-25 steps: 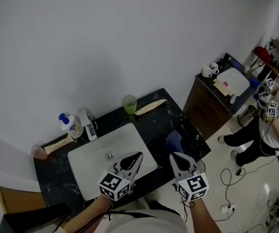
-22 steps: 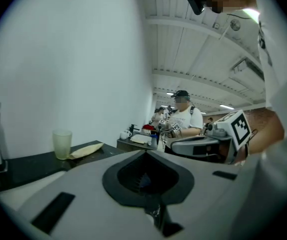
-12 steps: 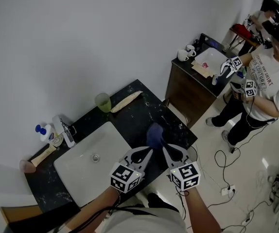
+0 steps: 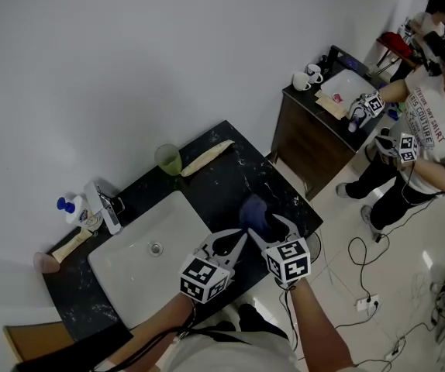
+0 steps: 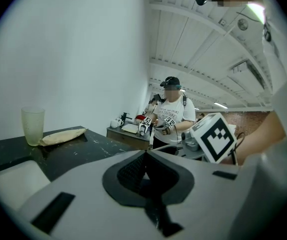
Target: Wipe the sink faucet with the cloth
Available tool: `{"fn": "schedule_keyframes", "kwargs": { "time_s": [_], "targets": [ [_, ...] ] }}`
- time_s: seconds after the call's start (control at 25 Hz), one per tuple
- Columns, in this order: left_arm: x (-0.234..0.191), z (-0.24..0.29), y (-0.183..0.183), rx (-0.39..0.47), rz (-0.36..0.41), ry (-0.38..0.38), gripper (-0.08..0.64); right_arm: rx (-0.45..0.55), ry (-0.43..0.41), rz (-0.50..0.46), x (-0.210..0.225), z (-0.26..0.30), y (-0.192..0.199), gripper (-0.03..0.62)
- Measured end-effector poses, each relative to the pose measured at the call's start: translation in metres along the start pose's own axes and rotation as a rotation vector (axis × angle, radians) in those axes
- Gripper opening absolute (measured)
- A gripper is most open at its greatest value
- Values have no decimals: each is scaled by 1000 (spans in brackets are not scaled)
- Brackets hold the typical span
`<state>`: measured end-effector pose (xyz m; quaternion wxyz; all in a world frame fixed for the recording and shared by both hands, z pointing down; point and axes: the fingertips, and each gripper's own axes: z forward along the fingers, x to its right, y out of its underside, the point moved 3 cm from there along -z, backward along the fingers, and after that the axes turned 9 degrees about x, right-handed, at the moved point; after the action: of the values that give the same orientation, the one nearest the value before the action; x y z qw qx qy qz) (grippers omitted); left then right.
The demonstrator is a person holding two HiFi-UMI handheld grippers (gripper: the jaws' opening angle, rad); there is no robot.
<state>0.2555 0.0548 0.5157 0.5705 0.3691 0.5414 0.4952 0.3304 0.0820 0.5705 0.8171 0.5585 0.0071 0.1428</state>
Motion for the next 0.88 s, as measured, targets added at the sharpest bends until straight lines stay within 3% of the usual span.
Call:
{"fn": "schedule_keyframes", "kwargs": {
  "time_s": [0.28, 0.48, 0.52, 0.56, 0.88],
  "targets": [
    [-8, -2, -1, 3, -4, -22, 2, -40, -3, 0, 3, 16, 4, 270],
    [-12, -5, -2, 6, -4, -35, 2, -136, -2, -40, 4, 32, 14, 267],
    [-12, -6, -2, 7, -4, -38, 2, -145, 5, -60, 6, 32, 14, 162],
    [-13, -7, -3, 9, -4, -41, 2, -147, 8, -75, 6, 32, 13, 97],
    [-21, -24, -13, 39, 5, -94, 2, -103, -23, -99, -2, 26, -3, 84]
  ]
}}
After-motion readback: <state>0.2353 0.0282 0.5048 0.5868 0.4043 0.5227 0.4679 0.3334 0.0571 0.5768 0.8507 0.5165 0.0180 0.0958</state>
